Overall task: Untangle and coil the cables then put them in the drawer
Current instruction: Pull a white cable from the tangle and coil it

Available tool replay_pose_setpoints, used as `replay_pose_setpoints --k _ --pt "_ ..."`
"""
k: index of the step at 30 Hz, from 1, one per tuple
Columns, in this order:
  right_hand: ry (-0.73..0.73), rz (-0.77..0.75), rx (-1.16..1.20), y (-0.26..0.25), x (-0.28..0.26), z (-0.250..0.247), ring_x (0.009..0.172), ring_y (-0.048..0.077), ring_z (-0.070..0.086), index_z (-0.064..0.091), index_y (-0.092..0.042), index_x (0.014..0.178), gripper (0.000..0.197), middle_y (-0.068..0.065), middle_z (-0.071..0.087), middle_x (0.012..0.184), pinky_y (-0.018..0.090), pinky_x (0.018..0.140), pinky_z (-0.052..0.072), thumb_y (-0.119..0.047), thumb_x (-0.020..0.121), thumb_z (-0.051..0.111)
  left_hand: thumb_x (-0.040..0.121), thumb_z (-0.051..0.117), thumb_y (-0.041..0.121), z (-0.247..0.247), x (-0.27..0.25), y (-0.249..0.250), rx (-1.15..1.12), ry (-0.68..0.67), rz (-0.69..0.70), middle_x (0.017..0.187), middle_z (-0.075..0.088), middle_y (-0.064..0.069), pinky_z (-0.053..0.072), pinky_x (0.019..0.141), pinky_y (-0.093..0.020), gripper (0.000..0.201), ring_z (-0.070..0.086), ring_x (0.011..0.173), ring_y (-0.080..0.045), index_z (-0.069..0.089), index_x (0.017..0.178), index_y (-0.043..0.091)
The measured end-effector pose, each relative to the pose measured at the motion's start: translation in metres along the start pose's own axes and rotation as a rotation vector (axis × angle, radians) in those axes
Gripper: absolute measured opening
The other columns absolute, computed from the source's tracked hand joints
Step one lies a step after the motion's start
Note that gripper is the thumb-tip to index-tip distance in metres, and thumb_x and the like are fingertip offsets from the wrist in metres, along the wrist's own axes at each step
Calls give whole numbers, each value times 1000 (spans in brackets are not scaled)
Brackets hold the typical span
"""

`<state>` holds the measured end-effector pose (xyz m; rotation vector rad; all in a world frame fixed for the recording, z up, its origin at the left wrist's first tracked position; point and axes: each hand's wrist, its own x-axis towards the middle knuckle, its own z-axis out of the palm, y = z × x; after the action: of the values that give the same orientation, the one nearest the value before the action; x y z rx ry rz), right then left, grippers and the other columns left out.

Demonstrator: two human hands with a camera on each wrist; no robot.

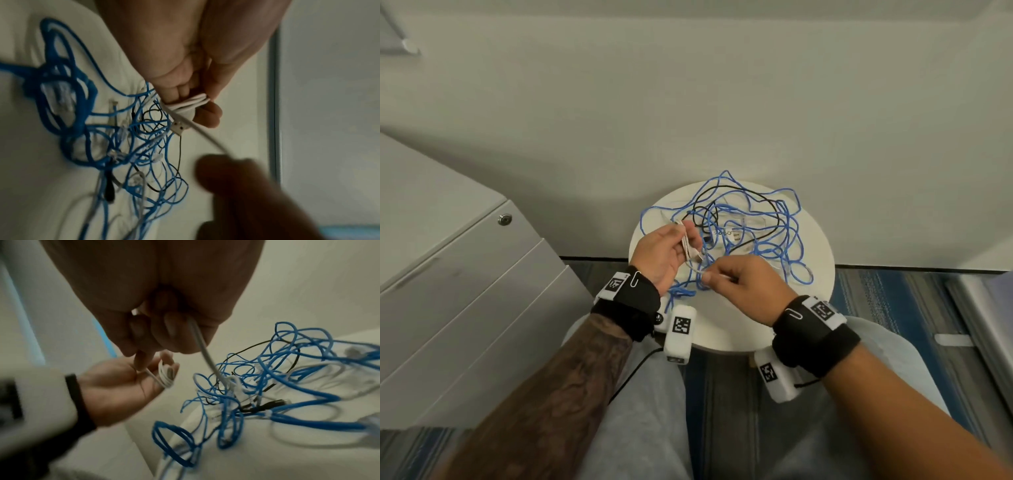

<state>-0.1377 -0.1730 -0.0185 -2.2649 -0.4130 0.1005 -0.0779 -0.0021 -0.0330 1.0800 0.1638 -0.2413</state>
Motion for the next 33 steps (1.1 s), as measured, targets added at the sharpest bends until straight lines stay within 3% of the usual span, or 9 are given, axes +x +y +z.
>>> replay_pose_setpoints --k 3,6,11,14,17,20,25,29,33 --pt "115 10 190 -8 -1 -13 60 4 52 73 -10 82 21 0 65 66 23 61 42 -24 97 64 101 45 5 8 -8 -2 220 -62 16 86 67 -10 56 70 -30 21 66 76 -20 66 99 3" --pt "224 1 242 -6 3 -20 69 3 63 74 -12 83 17 -2 71 74 18 68 48 -17 96 64 101 44 5 18 -19 -8 325 -198 -28 86 64 -17 54 68 -30 23 62 70 -21 67 97 2" --pt "367 108 292 14 18 -20 70 5 63 72 -13 84 12 -5 71 75 18 70 50 -18 94 67 101 34 2 25 -27 -11 180 -290 -127 69 59 -9 49 65 -33 28 53 60 -19 59 105 -10" --pt "378 164 370 23 23 -16 75 5 63 74 -17 86 11 -5 71 80 18 73 50 -21 94 68 101 34 3 23 -28 -8 108 -344 -187 69 54 -6 51 71 -34 28 52 60 -17 59 106 -6" --pt "335 189 335 27 22 -10 66 7 58 76 -17 90 18 7 70 77 20 62 49 -24 98 62 99 37 10 21 -29 -3 -79 -399 -244 71 51 -3 53 77 -34 29 52 62 -14 65 102 1" --pt "217 253 301 23 19 0 53 8 51 75 -16 95 23 9 61 67 27 50 51 -27 101 56 97 41 15 18 -24 5 -369 -319 -246 70 52 0 56 80 -32 25 54 63 -12 63 101 4" --pt "-2 148 174 8 11 18 52 14 50 71 -12 102 27 -6 54 61 38 51 55 -28 104 49 101 41 14 2 -5 9 -556 -120 -95 75 64 -2 57 87 -32 21 66 72 -14 58 106 2" --pt "-60 25 -18 2 9 16 68 22 61 70 -16 88 33 6 67 74 44 69 53 -39 102 51 104 39 14 -10 4 6 -358 18 19 76 65 -5 56 80 -32 24 67 73 -18 59 100 3" --pt "-13 19 155 -10 5 1 59 21 58 73 -13 82 29 11 66 69 35 58 56 -33 99 60 102 43 7 -8 1 -1 28 86 111 83 66 -6 55 76 -34 24 65 74 -22 65 93 4"
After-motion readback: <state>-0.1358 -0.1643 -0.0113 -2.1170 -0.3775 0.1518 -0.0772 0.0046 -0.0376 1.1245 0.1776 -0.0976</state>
